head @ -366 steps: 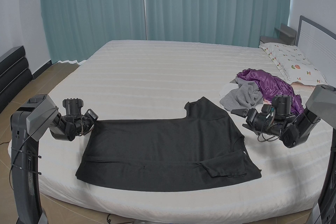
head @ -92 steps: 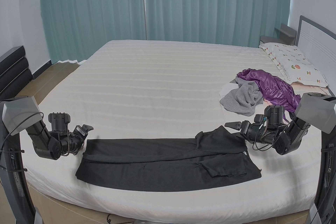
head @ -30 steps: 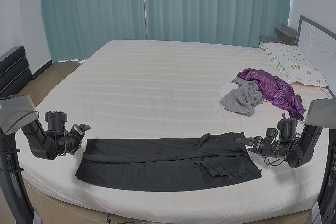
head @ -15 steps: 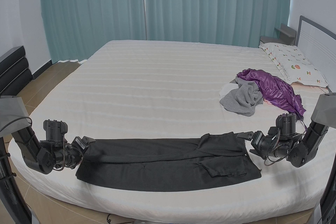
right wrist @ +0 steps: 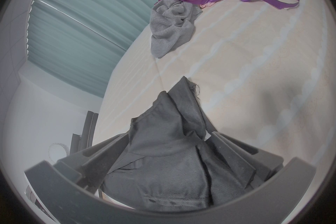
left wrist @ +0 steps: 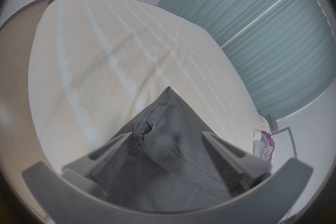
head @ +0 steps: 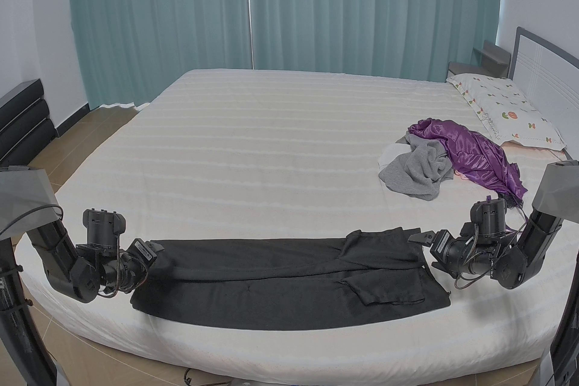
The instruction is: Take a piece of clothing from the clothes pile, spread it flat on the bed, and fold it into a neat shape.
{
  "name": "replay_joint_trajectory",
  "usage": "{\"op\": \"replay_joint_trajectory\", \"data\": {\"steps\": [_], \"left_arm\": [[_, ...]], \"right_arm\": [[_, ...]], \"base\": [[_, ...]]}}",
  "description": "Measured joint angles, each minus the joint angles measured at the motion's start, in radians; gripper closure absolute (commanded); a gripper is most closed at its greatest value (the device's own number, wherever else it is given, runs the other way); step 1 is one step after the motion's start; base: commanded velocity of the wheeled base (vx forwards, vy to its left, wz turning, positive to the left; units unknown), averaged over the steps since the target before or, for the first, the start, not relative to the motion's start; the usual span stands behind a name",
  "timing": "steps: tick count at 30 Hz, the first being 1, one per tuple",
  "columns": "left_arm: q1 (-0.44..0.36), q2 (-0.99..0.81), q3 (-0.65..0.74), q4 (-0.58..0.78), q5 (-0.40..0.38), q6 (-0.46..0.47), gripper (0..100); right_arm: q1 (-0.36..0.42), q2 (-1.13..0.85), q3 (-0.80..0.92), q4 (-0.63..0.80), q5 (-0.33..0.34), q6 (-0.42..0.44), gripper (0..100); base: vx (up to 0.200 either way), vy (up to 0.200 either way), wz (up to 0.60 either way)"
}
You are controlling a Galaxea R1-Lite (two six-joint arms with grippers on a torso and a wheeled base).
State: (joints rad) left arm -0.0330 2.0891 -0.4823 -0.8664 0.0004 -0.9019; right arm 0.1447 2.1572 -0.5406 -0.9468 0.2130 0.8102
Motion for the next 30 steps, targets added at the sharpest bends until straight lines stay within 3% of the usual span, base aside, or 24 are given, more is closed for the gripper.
{"op": "replay_joint_trajectory", "data": {"steps": [16, 23, 24, 30], "left_arm": [[-0.006, -0.034, -0.004, -0.007, 0.026, -0.001, 100], [-0.006, -0.042, -0.006, -0.008, 0.025, -0.001, 100], [-0.007, -0.043, -0.006, -0.008, 0.025, -0.001, 100], [-0.006, -0.043, -0.007, -0.009, 0.025, -0.001, 100]], "right_arm": [[0.040, 0.056, -0.085, 0.057, -0.126, 0.007, 0], [0.073, 0.092, -0.113, 0.057, -0.133, 0.009, 0], [0.075, 0.095, -0.116, 0.057, -0.134, 0.012, 100], [0.078, 0.104, -0.124, 0.059, -0.154, 0.022, 100]], "base": [[0.000, 0.000, 0.00], [0.000, 0.000, 0.00], [0.000, 0.000, 0.00], [0.000, 0.000, 0.00]]}}
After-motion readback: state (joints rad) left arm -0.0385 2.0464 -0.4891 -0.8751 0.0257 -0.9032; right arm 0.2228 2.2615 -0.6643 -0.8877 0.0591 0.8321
